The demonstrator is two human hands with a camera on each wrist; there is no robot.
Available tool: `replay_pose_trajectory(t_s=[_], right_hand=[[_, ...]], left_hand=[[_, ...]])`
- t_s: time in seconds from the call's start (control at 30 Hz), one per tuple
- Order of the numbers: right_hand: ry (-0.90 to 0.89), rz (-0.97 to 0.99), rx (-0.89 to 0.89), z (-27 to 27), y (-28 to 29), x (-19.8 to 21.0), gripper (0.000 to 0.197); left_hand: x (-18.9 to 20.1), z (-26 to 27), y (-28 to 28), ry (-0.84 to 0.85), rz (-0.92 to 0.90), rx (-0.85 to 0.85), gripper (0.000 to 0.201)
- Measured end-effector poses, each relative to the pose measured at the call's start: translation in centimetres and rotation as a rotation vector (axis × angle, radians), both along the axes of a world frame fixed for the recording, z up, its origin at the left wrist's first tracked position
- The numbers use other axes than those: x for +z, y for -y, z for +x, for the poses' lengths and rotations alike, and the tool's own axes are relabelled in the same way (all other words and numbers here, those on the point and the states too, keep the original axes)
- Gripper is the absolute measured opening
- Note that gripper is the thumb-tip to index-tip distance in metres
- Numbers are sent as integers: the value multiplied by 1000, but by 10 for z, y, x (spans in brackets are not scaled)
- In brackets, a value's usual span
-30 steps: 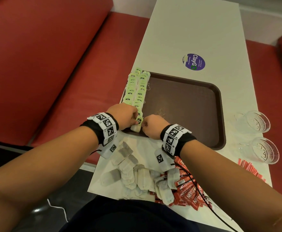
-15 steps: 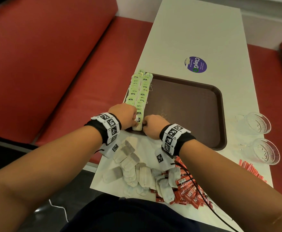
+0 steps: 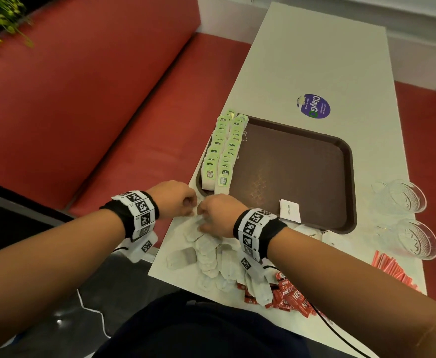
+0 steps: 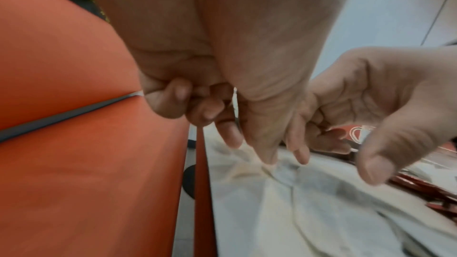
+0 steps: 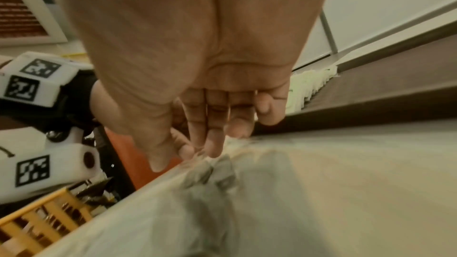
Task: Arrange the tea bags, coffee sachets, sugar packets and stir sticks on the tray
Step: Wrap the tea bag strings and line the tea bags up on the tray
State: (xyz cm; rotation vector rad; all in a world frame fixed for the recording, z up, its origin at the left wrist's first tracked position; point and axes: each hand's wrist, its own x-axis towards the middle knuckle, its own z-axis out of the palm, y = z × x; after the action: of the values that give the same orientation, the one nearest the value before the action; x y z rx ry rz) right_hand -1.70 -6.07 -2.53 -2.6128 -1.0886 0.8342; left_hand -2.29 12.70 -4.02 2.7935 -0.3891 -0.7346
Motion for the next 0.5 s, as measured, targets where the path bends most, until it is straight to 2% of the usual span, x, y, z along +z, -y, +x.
replay_pose_trajectory(t_s=[0.1,0.3,0.4,0.5], right_hand=[[27,-91,57,-5,-7,-6,41],[33,-115,99,-5,-7,-10,25],[28,-118,93,-3,2,-9,20],[4,-100,44,0,17,0,10]], left_hand=[[-3,-3,1,11,-52,17,25],[-5,-6,15,16,-106,-23,36],[-6,-8,22,24,-87,-72,30],[-6,-11,28,20,-93,-101,35]])
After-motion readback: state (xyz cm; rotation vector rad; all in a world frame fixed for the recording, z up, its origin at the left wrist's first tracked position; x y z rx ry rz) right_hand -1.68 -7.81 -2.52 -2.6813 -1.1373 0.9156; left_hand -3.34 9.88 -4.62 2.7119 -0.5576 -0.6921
